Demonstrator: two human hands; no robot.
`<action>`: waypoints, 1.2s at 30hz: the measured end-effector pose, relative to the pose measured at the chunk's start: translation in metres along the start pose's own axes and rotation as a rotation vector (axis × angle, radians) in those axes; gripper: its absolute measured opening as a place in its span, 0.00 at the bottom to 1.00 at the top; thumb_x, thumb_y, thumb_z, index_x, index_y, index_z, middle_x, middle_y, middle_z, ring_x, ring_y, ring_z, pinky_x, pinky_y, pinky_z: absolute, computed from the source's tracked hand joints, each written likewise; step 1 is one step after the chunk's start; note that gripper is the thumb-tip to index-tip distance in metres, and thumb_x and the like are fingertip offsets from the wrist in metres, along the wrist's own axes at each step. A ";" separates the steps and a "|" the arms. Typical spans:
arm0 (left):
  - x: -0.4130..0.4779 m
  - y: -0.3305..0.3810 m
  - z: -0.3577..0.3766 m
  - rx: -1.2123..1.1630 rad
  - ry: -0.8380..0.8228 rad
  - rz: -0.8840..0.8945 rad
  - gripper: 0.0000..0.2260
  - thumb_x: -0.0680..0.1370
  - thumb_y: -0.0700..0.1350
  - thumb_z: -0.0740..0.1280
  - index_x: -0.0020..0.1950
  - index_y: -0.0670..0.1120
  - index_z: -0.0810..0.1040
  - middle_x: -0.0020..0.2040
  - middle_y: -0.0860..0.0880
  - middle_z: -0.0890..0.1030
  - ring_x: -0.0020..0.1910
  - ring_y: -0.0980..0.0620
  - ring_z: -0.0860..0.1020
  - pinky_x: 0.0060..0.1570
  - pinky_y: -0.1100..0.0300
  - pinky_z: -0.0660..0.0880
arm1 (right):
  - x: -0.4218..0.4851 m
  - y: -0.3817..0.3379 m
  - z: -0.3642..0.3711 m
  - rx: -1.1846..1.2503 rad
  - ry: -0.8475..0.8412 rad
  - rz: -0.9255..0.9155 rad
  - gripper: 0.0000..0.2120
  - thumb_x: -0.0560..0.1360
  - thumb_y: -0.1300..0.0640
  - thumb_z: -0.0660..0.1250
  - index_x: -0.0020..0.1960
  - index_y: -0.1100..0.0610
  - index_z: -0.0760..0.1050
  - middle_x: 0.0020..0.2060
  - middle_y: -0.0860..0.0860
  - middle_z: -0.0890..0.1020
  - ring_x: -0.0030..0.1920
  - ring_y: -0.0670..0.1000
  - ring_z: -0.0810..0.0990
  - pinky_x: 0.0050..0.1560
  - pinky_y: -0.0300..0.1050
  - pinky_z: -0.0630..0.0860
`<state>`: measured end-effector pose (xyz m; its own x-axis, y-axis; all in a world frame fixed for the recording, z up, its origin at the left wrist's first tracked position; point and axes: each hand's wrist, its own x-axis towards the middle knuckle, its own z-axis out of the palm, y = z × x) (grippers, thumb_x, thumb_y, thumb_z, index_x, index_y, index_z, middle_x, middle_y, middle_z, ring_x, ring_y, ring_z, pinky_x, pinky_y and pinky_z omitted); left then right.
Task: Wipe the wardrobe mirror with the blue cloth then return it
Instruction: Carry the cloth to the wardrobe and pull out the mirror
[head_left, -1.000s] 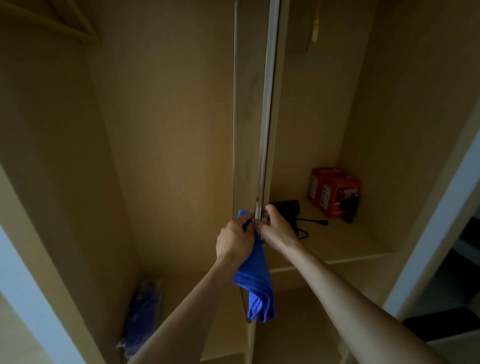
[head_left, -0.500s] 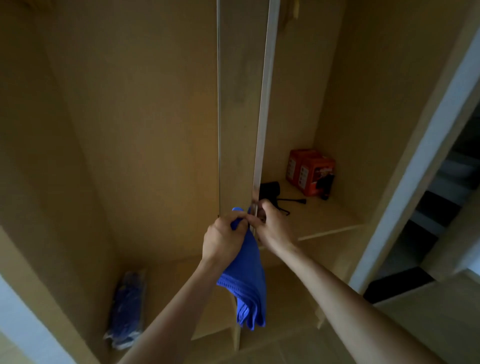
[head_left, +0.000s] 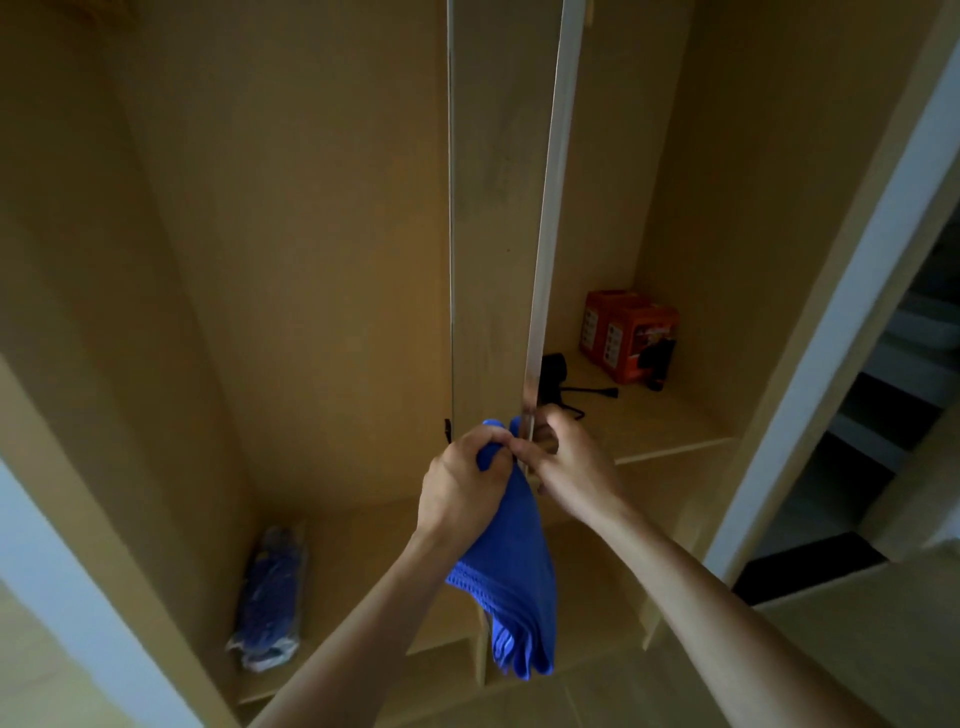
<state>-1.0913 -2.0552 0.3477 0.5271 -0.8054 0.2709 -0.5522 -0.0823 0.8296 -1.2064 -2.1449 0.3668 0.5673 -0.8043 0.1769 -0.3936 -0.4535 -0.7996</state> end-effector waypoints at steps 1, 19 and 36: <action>-0.003 0.001 0.001 -0.002 0.001 -0.004 0.09 0.82 0.45 0.64 0.52 0.57 0.82 0.48 0.59 0.84 0.48 0.59 0.81 0.43 0.67 0.75 | -0.002 0.000 -0.002 -0.003 -0.006 -0.004 0.12 0.78 0.43 0.67 0.58 0.47 0.75 0.50 0.44 0.82 0.49 0.47 0.82 0.50 0.57 0.81; -0.033 0.022 0.024 0.038 0.109 -0.039 0.09 0.81 0.45 0.66 0.50 0.59 0.81 0.48 0.62 0.83 0.49 0.66 0.78 0.43 0.71 0.74 | -0.012 0.023 -0.028 -0.019 -0.126 -0.131 0.12 0.77 0.37 0.64 0.53 0.43 0.74 0.46 0.41 0.81 0.47 0.42 0.80 0.47 0.49 0.80; -0.013 0.060 0.087 -0.009 0.070 -0.068 0.10 0.82 0.48 0.64 0.57 0.60 0.82 0.51 0.59 0.84 0.51 0.60 0.81 0.53 0.52 0.80 | 0.019 0.073 -0.072 -0.050 -0.099 -0.139 0.15 0.80 0.39 0.61 0.64 0.41 0.73 0.51 0.39 0.81 0.52 0.41 0.80 0.45 0.40 0.76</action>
<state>-1.1876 -2.1006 0.3517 0.6075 -0.7549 0.2472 -0.5078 -0.1297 0.8517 -1.2765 -2.2210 0.3526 0.6860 -0.6920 0.2248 -0.3406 -0.5784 -0.7412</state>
